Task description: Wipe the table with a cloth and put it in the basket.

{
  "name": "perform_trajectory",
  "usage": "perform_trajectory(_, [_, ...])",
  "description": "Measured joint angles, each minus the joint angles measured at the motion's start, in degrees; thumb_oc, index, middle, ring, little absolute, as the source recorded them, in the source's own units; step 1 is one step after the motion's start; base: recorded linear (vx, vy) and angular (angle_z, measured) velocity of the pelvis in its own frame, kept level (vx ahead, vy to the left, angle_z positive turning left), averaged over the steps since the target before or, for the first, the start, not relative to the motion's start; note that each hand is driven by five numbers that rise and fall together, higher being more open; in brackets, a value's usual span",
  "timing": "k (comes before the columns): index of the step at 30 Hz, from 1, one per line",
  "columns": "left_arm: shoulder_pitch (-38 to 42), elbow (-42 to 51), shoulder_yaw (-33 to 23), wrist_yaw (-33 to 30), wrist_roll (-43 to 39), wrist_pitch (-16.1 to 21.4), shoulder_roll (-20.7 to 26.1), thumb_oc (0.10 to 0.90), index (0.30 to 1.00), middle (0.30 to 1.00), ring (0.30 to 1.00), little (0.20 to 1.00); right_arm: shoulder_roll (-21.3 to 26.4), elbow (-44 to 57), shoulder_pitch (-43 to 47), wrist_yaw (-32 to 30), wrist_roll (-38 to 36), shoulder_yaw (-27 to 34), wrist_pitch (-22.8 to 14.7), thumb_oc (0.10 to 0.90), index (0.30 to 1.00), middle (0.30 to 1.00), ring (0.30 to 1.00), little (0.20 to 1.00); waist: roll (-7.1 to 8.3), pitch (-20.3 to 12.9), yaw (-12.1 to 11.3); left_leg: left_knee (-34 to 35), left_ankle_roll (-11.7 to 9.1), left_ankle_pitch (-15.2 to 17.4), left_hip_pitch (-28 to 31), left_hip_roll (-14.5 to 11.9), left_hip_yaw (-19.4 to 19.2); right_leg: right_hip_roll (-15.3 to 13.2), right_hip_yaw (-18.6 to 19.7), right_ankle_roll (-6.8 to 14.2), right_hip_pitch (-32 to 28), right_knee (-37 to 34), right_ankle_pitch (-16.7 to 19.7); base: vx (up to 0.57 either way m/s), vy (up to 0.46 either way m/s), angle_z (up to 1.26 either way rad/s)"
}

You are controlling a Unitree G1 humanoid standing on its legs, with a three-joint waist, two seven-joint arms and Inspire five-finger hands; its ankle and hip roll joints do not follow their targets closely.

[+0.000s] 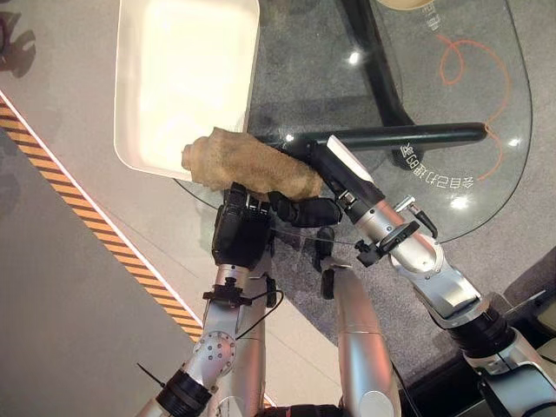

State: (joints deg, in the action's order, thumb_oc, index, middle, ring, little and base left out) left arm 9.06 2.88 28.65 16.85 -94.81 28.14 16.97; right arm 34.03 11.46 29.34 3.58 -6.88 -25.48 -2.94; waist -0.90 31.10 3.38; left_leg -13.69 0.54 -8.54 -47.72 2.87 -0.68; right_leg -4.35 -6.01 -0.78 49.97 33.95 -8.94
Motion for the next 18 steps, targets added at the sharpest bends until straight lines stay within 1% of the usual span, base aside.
perform_trajectory(4, [0.2, -0.1, 0.0, -0.1, 0.0, 0.1, -0.1, 0.1, 0.3, 0.3, 0.3, 0.2, 0.0, 0.0, 0.1, 0.0, 0.0, 0.1, 0.1, 0.1, 0.3, 0.3, 0.3, 0.2, 0.04, 0.0, 0.3, -0.2, 0.0, -0.3, -0.6, -0.1, 0.1, 0.1, -0.1, 0.0, 0.5, 0.0, 0.0, -0.01, -0.003, 0.0])
perform_trajectory(5, [0.2, -0.1, 0.0, 0.0, 0.0, 0.1, -0.1, 0.1, 0.3, 0.3, 0.3, 0.2, 0.0, 0.0, 0.1, 0.0, 0.0, 0.1, 0.1, 0.204, 0.389, 0.389, 0.389, 0.304, 0.04, 0.0, 0.3, -0.3, 0.0, -0.3, -0.6, -0.1, 0.1, 0.1, -0.1, 0.0, 0.5, 0.0, 0.0, 0.0, 0.0, 0.0])
perform_trajectory(6, [0.3, -0.1, 0.0, 0.0, 0.0, 0.1, -0.1, 0.1, 0.3, 0.3, 0.3, 0.2, 0.0, 0.0, 0.2, 0.0, 0.0, 0.1, 0.1, 0.8, 0.9, 0.9, 0.9, 0.9, 0.03, 0.0, 0.3, -0.3, 0.0, -0.3, -0.5, -0.1, 0.1, 0.2, 0.0, 0.0, 0.5, 0.0, 0.0, 0.0, 0.0, 0.0])
perform_trajectory(11, [0.6, -0.1, -1.1, -0.1, 0.0, 0.3, -0.1, 0.1, 0.3, 0.3, 0.3, 0.2, 0.0, 0.4, 0.1, 0.0, 0.3, -0.5, -0.3, 0.8, 0.9, 0.9, 0.9, 0.9, 0.03, 0.0, 0.6, -0.3, 0.0, -0.3, -0.4, -0.2, 0.1, 0.2, 0.0, -0.1, 0.5, 0.2, 0.0, 0.0, 0.0, 0.0])
perform_trajectory(14, [1.1, -0.1, -2.4, -0.2, 0.0, 0.8, -0.1, 0.1, 0.3, 0.3, 0.3, 0.2, 0.0, 1.0, -0.3, 0.0, 0.6, -1.4, -1.3, 0.8, 0.9, 0.9, 0.9, 0.9, 0.03, 0.0, 0.7, -0.3, 0.0, -0.3, -0.4, -0.2, 0.1, 0.2, 0.0, -0.1, 0.5, 0.3, 0.1, 0.0, 0.0, 0.0])
perform_trajectory(18, [2.4, -0.1, -2.9, -0.4, 0.0, 1.7, -0.1, 0.1, 0.3, 0.3, 0.3, 0.2, 0.0, 1.9, -1.0, -0.8, 0.6, -1.7, -2.7, 0.8, 0.9, 0.9, 0.9, 0.9, 0.03, 0.0, 0.8, -0.3, 0.0, -0.3, -0.4, -0.2, 0.0, 0.1, 0.0, -0.2, 0.5, 0.4, 0.1, 0.0, 0.0, 0.0])
